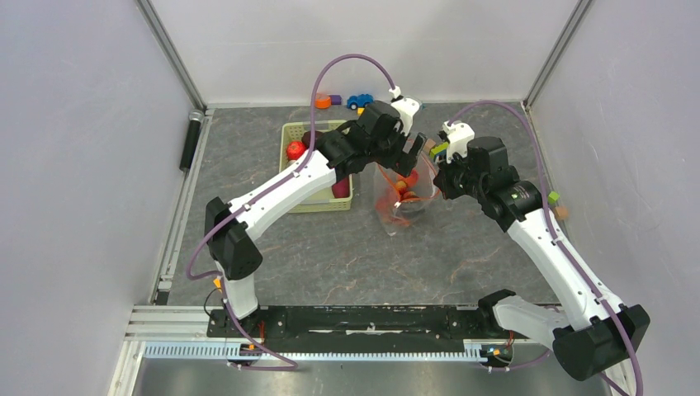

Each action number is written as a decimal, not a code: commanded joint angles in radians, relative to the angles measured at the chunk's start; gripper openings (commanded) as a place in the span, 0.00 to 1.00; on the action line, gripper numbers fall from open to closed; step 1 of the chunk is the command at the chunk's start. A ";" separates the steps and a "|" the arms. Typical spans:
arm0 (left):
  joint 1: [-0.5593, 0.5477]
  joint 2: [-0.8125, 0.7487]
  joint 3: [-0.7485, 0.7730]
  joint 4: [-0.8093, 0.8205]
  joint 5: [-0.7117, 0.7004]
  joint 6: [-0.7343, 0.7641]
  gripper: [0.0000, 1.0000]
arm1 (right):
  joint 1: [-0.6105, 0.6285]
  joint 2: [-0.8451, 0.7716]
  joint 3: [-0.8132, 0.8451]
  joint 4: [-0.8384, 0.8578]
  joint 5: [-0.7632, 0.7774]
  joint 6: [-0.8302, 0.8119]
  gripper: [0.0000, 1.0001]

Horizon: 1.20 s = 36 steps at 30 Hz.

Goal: Place the food in the zip-top bag and seal the zipper
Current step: Place the fake fruit in the zipper food storage bag, then pick up the fake vegetable from the bin.

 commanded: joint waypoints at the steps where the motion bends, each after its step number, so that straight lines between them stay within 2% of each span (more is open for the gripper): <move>1: -0.004 -0.024 0.043 0.012 0.049 0.046 1.00 | -0.003 -0.016 0.045 0.023 0.007 -0.015 0.00; 7: -0.004 -0.074 0.018 0.023 0.150 0.045 1.00 | -0.003 -0.017 0.044 0.023 0.008 -0.017 0.00; 13: -0.002 -0.210 -0.098 0.113 0.228 0.043 1.00 | -0.003 -0.019 0.042 0.023 0.009 -0.017 0.00; 16: -0.002 -0.293 -0.179 0.169 0.210 0.037 1.00 | -0.003 -0.018 0.044 0.022 0.008 -0.017 0.00; 20: 0.019 -0.397 -0.294 0.237 0.110 0.003 1.00 | -0.004 -0.019 0.042 0.023 0.008 -0.017 0.00; 22: 0.054 -0.439 -0.346 0.249 0.070 -0.033 1.00 | -0.003 -0.019 0.042 0.023 0.009 -0.017 0.00; 26: 0.180 -0.515 -0.443 0.267 0.082 -0.158 1.00 | -0.003 -0.020 0.040 0.023 0.009 -0.016 0.00; 30: 0.344 -0.542 -0.529 0.252 0.152 -0.311 1.00 | -0.003 -0.020 0.039 0.023 0.011 -0.015 0.00; 36: 0.474 -0.491 -0.599 0.206 0.258 -0.445 1.00 | -0.004 -0.021 0.039 0.023 0.012 -0.013 0.00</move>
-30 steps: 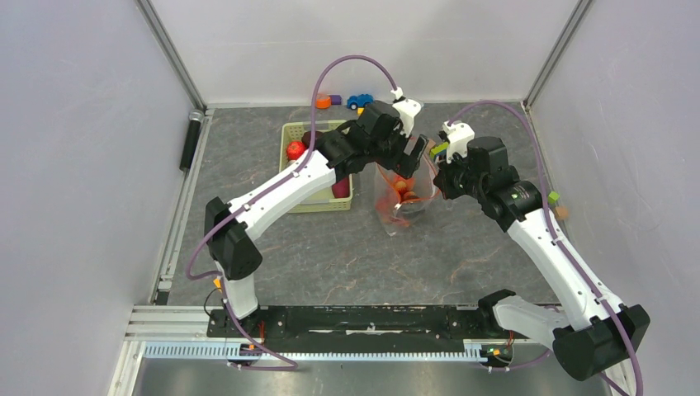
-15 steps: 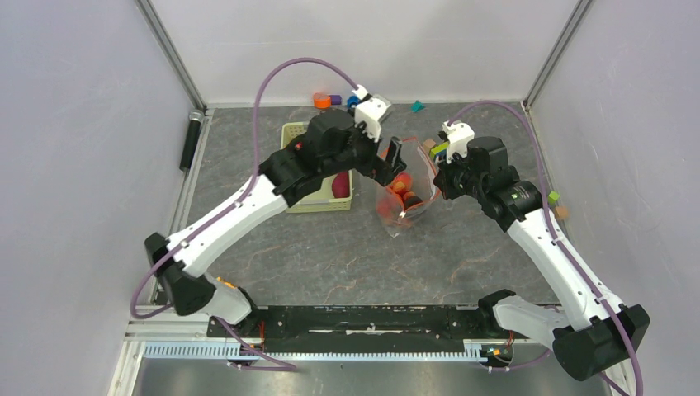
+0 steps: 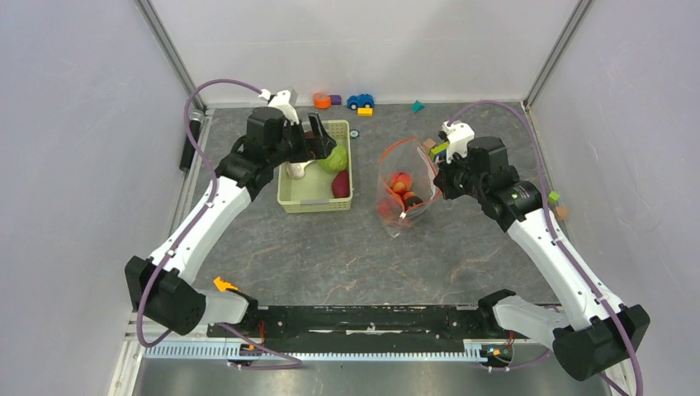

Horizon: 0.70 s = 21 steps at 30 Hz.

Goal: Place the food in the zip-top bag and seal the zipper
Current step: Pick up the fake vegetable from the bin.

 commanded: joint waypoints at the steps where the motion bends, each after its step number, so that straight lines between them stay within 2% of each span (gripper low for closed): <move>1: 0.053 0.035 -0.034 -0.017 0.094 -0.159 1.00 | -0.003 -0.022 0.038 0.023 0.012 -0.008 0.00; 8: 0.095 0.143 -0.055 -0.048 0.083 -0.220 1.00 | -0.004 -0.031 0.032 0.018 0.024 -0.009 0.00; 21: 0.099 0.372 -0.028 -0.052 0.092 -0.265 0.97 | -0.003 -0.037 0.022 0.018 0.045 -0.011 0.00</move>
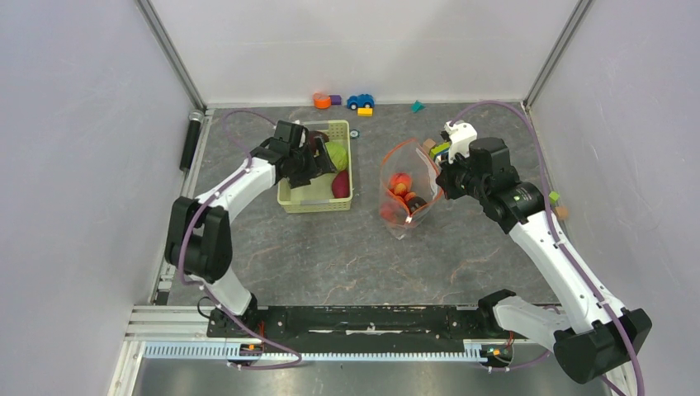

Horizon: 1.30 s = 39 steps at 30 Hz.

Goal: Place the food in the zip-top bag and seal the zipper
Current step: Pick up the fake vegetable from the bin.

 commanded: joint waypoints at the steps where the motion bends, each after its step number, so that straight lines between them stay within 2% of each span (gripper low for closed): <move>1: 0.005 0.060 0.032 -0.005 0.027 -0.041 0.96 | -0.003 -0.020 0.021 0.021 0.019 -0.011 0.00; 13: 0.004 0.178 0.032 0.026 0.106 -0.061 0.87 | -0.003 -0.012 0.023 0.022 0.019 -0.013 0.00; 32: 0.003 0.259 0.002 0.139 0.286 -0.096 0.71 | -0.004 0.005 0.026 0.024 0.022 -0.012 0.00; 39: 0.003 0.268 -0.001 0.154 0.299 -0.105 0.64 | -0.003 -0.005 0.019 0.023 0.031 -0.012 0.00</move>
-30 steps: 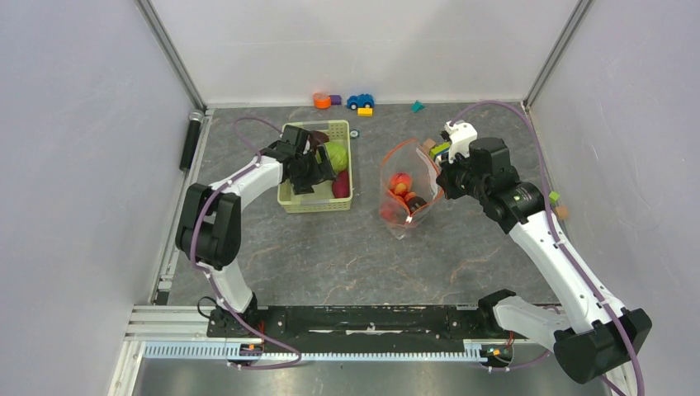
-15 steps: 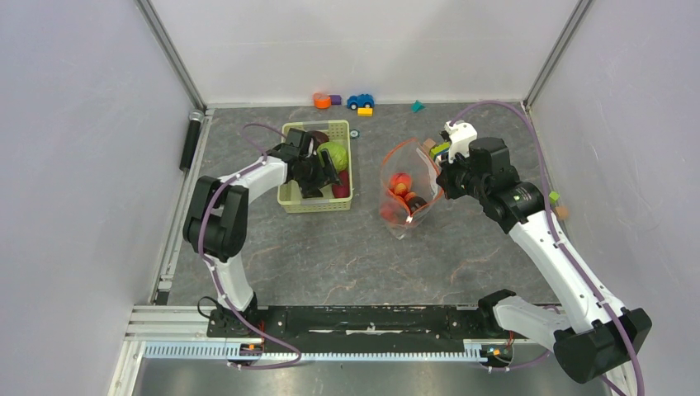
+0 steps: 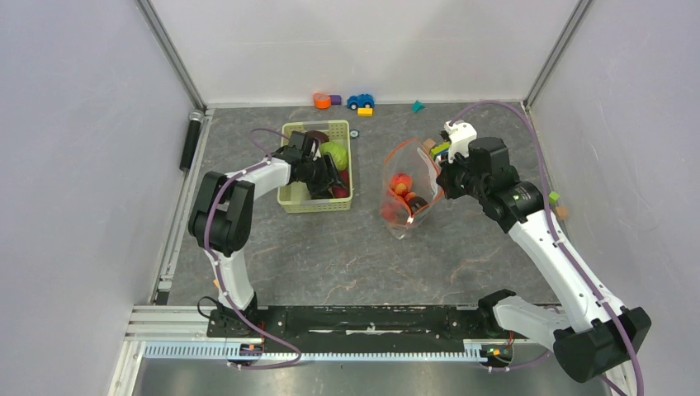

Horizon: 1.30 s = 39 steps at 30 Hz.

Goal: Place the food in the zip-top bag and seal the zipper
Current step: Pick up the fake vegetable from the bin.

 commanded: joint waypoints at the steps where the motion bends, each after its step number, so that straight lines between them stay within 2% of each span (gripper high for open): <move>1: 0.003 0.005 -0.003 0.049 0.052 -0.043 0.64 | -0.003 -0.012 0.020 0.023 0.018 -0.011 0.00; 13: 0.002 0.026 -0.003 0.078 0.083 -0.065 0.46 | -0.003 -0.021 0.013 0.023 0.034 -0.013 0.00; 16: 0.002 0.023 -0.003 0.079 0.083 -0.065 0.37 | -0.003 -0.023 0.011 0.023 0.038 -0.014 0.00; 23: 0.004 -0.020 0.014 0.016 -0.005 -0.026 0.23 | -0.003 -0.029 0.009 0.020 0.046 -0.015 0.00; 30: 0.008 -0.093 0.025 -0.072 -0.150 0.024 0.21 | -0.003 -0.029 0.009 0.018 0.046 -0.016 0.00; 39: 0.015 -0.163 0.028 -0.116 -0.214 0.058 0.20 | -0.003 -0.028 0.008 0.018 0.070 -0.017 0.00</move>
